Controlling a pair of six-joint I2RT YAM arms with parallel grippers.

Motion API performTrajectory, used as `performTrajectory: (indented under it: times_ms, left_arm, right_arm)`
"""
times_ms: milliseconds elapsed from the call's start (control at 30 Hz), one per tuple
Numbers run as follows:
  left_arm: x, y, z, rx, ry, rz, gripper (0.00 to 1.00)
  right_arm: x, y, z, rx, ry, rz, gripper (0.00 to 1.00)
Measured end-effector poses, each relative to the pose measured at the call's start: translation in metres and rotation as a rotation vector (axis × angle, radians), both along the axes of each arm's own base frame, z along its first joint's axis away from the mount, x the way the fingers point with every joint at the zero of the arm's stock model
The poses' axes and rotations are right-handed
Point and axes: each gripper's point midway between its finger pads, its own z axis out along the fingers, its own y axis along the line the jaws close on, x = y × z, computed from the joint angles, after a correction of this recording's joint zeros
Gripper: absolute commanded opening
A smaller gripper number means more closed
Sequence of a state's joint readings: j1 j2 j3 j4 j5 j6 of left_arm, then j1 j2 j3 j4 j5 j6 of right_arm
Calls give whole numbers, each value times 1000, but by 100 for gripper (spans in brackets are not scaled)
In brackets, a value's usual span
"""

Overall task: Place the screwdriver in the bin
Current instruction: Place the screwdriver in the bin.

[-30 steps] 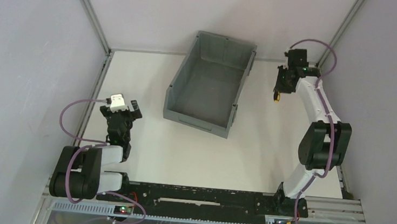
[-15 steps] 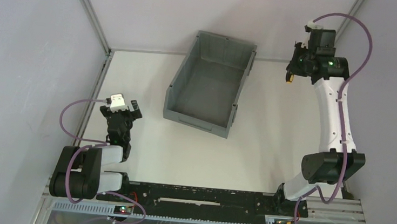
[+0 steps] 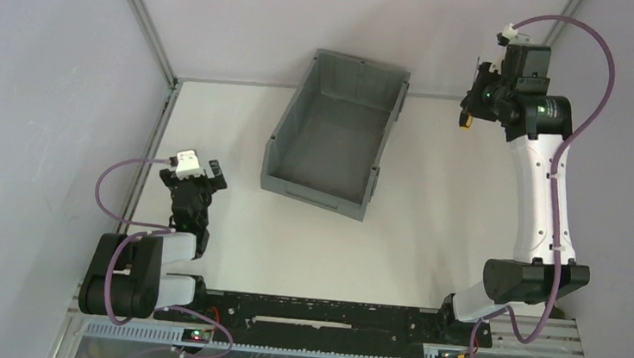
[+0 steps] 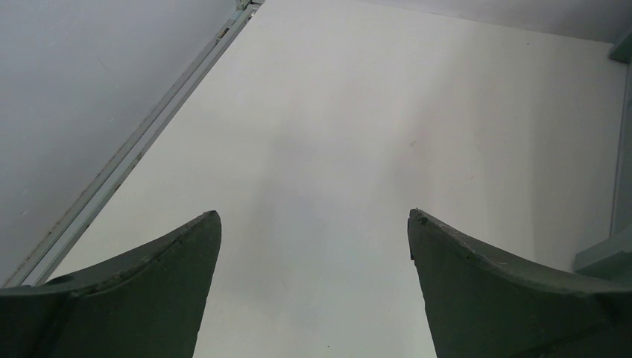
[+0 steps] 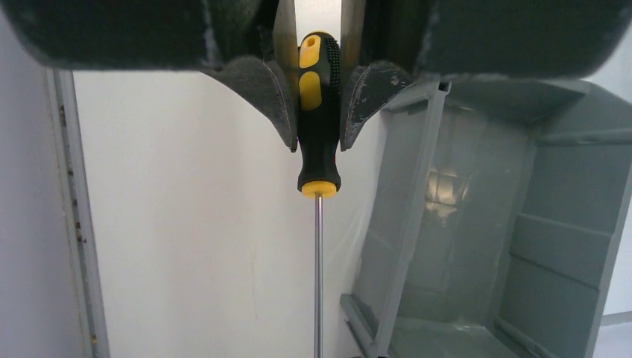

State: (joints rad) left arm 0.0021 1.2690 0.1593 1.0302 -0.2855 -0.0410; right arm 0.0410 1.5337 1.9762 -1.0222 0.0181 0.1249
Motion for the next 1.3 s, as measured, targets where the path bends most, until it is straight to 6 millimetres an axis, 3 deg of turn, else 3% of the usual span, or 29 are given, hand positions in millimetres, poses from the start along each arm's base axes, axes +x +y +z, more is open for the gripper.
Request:
performTrajectory:
  times_ms: [167,333,500,733,900,1100,1300]
  left_arm:
    - [0,0,0,0,0,0,100]
    - [0,0,0,0,0,0,100]
    - [0,0,0,0,0,0,100]
    - [0,0,0,0,0,0,100]
    - [0,0,0,0,0,0,100]
    - [0,0,0,0,0,0,100]
    - [0,0,0,0,0,0,100]
  right_arm:
    - [2,31,-6,9,15,55,16]
    - [8,93,-18,23,45,167,16]
    - [24,152,-17,45,36,247,15]
    - [36,212,-13,98,10,319,13]
    - [39,236,-15,128,-5,342,13]
    - [51,248,-26,137,-8,342,13]
    - [66,250,-66,102,27,308,13]
